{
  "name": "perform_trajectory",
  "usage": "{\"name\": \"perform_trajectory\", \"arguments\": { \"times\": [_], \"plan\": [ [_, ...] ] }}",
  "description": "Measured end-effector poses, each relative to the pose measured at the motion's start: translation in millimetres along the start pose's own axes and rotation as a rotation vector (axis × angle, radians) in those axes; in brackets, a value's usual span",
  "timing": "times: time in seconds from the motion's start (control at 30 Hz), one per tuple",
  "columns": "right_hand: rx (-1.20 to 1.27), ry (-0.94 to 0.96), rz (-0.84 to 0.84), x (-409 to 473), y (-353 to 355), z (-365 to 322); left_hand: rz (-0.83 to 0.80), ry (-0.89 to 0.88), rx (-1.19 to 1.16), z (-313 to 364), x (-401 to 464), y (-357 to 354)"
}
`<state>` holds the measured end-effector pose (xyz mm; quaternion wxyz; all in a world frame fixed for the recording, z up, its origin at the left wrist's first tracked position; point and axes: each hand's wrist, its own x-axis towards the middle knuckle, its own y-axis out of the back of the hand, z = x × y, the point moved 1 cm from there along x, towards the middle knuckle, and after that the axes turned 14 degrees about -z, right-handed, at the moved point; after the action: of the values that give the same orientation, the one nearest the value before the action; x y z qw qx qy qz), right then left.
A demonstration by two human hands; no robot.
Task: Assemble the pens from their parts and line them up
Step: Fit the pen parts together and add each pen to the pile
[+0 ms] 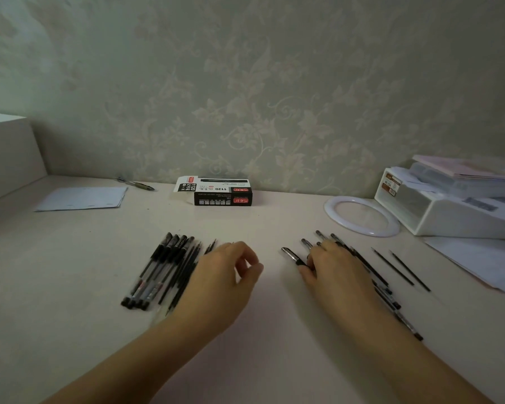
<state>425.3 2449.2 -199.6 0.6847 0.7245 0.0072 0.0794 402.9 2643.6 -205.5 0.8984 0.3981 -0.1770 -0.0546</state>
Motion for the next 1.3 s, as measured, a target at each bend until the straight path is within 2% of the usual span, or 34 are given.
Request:
{"name": "perform_trajectory", "arguments": {
  "times": [0.07, 0.13, 0.2, 0.27, 0.33, 0.43, 0.5, 0.63, 0.8, 0.9, 1.03, 1.1, 1.17, 1.23, 1.3],
  "plan": [
    [0.220, 0.045, 0.048, -3.1, 2.1, -3.5, -0.034, 0.044, -0.204, 1.8, 0.0, -6.0],
    [0.655, 0.083, 0.041, -6.3, 4.7, -10.4, -0.072, 0.043, -0.386, 6.0, -0.3, -10.0],
    [1.043, 0.119, -0.070, -9.2, 4.9, -21.3, -0.158, 0.017, -0.563, 11.5, -1.6, -13.3],
    [1.245, 0.146, -0.177, -10.9, 2.1, -27.9, -0.228, -0.044, -0.626, 15.1, -2.3, -17.2],
    [1.349, 0.134, -0.219, -10.4, 0.5, -28.5, -0.200, -0.111, -0.444, 13.3, -2.1, -17.6],
    [1.437, 0.089, -0.157, -6.9, -1.6, -20.7, -0.159, -0.204, 0.109, 5.6, -0.4, -12.5],
    [1.434, 0.108, -0.115, -5.0, -3.6, -17.0, -0.155, -0.222, 0.226, 4.4, -0.7, -9.0],
    [1.413, 0.193, -0.190, -6.4, -11.1, -22.3, -0.191, -0.209, 0.179, 8.8, -0.5, -8.2],
    [1.398, 0.232, -0.222, -7.1, -11.0, -26.1, -0.122, -0.217, 0.425, 4.2, 4.6, -5.3],
    [1.426, 0.245, -0.160, -6.4, -10.2, -25.9, -0.088, -0.169, 0.474, -3.2, 8.5, 0.9],
    [1.403, 0.249, 0.021, -5.1, -6.3, -19.4, 0.012, -0.096, 0.445, -8.2, 12.2, 10.3],
    [1.263, 0.239, 0.085, -5.1, -6.5, -13.6, 0.037, -0.083, 0.401, -3.8, 9.5, 9.4],
    [0.952, 0.256, 0.112, -6.5, -8.6, -8.6, -0.017, -0.092, 0.353, -2.4, 5.3, 4.0],
    [0.666, 0.305, 0.104, -7.5, -11.6, -8.0, -0.070, -0.097, 0.347, -3.7, 4.7, 1.1],
    [0.512, 0.341, 0.084, -7.5, -15.4, -9.1, -0.084, -0.089, 0.353, -3.8, 5.8, 2.4]
  ]
}}
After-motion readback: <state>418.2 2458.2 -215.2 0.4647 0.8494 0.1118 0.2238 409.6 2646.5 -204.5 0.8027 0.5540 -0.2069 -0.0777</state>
